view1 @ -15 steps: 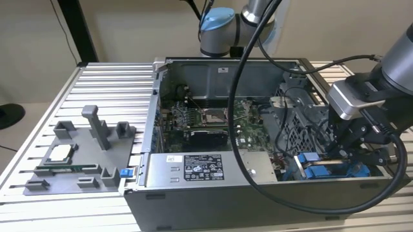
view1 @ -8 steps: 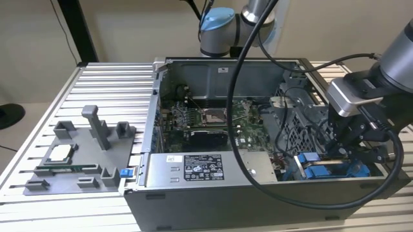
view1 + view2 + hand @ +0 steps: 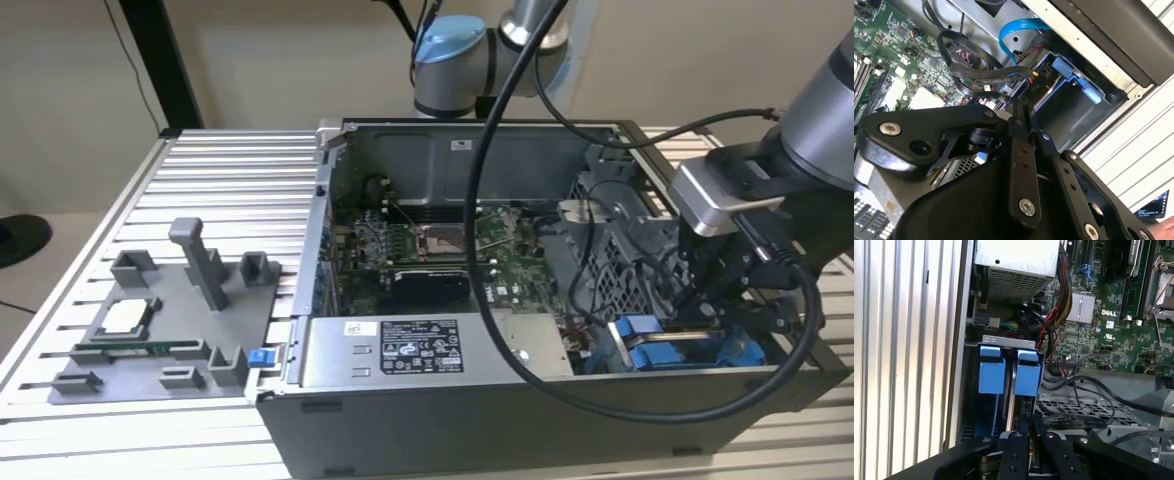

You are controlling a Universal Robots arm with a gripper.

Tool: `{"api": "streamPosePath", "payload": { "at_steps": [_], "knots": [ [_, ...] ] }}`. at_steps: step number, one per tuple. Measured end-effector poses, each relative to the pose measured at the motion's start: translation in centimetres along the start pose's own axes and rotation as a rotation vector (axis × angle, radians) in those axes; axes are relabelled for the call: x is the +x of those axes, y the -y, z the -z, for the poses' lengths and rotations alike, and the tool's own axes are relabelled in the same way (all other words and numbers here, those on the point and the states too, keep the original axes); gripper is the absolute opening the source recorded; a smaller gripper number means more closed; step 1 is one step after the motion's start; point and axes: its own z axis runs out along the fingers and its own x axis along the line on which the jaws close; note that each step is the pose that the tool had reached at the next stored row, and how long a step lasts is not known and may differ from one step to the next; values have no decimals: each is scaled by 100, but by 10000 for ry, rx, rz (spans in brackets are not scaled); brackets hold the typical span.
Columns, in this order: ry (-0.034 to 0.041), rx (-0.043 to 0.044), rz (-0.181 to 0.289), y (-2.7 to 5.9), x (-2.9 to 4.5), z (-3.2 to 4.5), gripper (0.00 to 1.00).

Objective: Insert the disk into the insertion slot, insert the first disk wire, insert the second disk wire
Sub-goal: 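Insert the second disk wire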

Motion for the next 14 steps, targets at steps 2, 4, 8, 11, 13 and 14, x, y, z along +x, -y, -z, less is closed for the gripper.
{"api": "streamPosePath", "payload": {
  "at_steps": [2, 4, 8, 11, 13, 14],
  "knots": [
    [-12, 11, -47, 0, 0, -1, 0],
    [-19, 32, -76, 0, 0, -5, 0],
    [-33, 79, -137, -3, -3, -16, 0],
    [-49, 102, -167, -8, -6, -28, 0],
    [-69, 113, -182, -13, -9, -43, 0],
    [-93, 114, -189, -18, -10, -50, 0]
  ]
}}
